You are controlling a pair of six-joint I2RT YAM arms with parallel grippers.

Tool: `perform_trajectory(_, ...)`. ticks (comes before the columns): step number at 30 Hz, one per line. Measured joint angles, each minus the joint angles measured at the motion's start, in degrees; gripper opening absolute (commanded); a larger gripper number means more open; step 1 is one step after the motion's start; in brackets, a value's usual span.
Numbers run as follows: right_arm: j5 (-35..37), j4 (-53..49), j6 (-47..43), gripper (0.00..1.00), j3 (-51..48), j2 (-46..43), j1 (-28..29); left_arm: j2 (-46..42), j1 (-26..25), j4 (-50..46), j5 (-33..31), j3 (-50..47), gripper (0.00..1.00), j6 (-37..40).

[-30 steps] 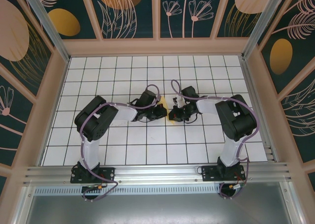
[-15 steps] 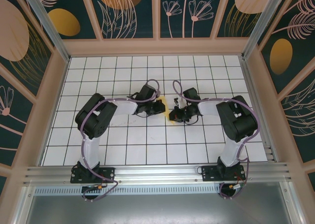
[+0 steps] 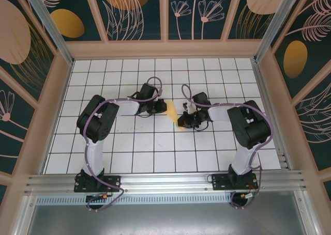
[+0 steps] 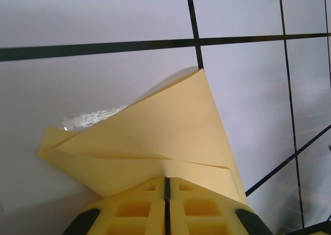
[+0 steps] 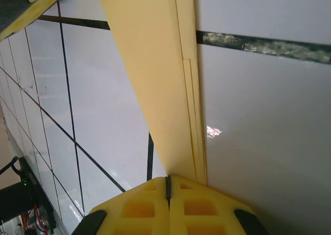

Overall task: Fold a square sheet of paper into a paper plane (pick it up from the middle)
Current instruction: Fold the wing for the fifth time at the center of the table.

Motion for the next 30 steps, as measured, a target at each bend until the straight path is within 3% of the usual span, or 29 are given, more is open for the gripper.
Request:
perform_trajectory(10, 0.0, 0.2, 0.0, 0.00, -0.1, 0.0, 0.0, 0.5, 1.3, -0.7, 0.6, 0.9, 0.10, 3.0)
perform_trajectory(22, 0.0, 0.2, 0.0, 0.00, -0.1, -0.2, 0.0, 0.7, 8.5, 3.3, -1.4, -0.2, 0.11, 3.9)
perform_trajectory(28, 1.6, -1.0, 0.9, 0.05, 0.6, -1.2, 0.8, -0.2, 8.8, 2.7, -4.2, -0.1, 0.16, 2.7)
perform_trajectory(30, 2.3, -1.7, 1.8, 0.11, 1.6, -1.7, 1.2, -2.0, 9.0, 2.4, -5.6, -1.1, 0.17, 1.5)
